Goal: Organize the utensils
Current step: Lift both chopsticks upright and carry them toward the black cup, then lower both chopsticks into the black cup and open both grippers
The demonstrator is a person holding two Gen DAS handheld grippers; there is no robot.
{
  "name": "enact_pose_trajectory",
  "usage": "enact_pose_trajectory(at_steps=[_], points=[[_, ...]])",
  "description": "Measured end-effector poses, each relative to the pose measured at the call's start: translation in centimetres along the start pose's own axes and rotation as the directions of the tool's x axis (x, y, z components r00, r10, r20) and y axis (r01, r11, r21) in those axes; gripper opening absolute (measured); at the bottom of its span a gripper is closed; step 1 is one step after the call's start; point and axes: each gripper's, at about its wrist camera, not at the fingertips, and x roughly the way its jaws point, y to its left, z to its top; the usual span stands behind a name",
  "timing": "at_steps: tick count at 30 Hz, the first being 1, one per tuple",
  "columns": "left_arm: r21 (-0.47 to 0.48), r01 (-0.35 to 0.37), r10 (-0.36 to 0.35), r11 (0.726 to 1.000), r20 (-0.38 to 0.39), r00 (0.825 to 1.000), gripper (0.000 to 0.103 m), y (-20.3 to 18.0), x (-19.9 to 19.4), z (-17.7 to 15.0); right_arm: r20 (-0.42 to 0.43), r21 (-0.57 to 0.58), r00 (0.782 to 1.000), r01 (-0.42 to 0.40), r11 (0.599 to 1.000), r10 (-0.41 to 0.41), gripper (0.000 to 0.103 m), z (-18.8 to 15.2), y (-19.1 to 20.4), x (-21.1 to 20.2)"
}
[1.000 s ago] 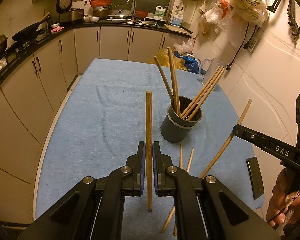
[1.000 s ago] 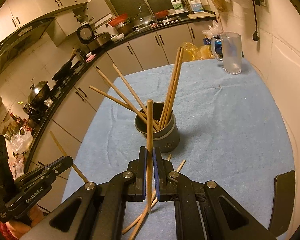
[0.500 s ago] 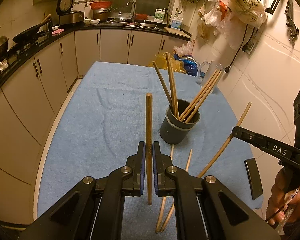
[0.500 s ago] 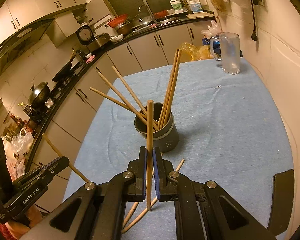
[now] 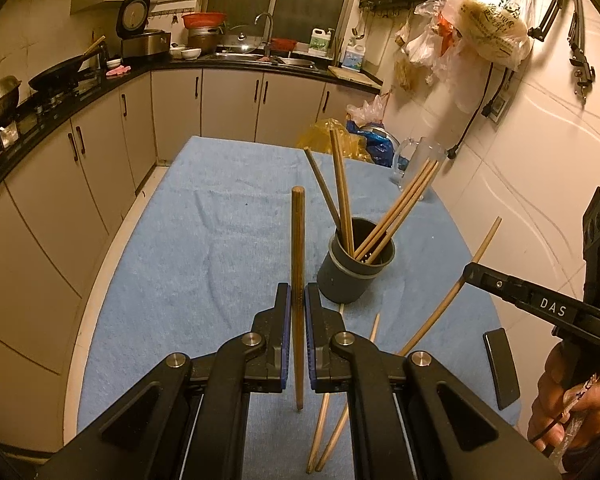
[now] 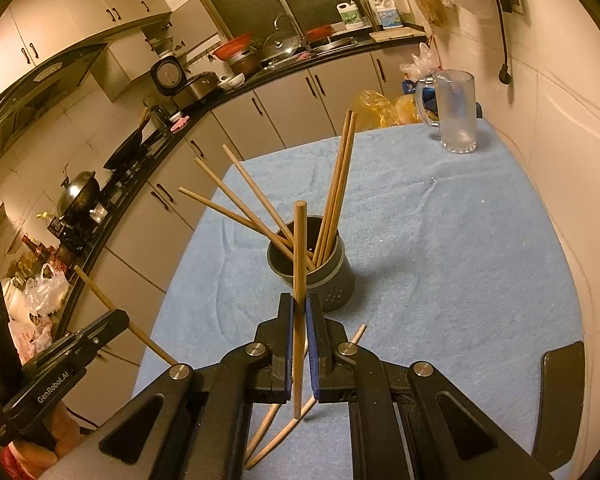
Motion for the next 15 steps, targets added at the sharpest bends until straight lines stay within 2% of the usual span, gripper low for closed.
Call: enact_pose_trajectory(at_steps=[15], points=[[0.005,0.003,-0.003,1.000,0.038,0.999,0.006,-0.2,-1.3,1.1,0.031,-0.004,1.000,0.002,1.000,-0.002,0.006,1.0,-0.2,-1.1]])
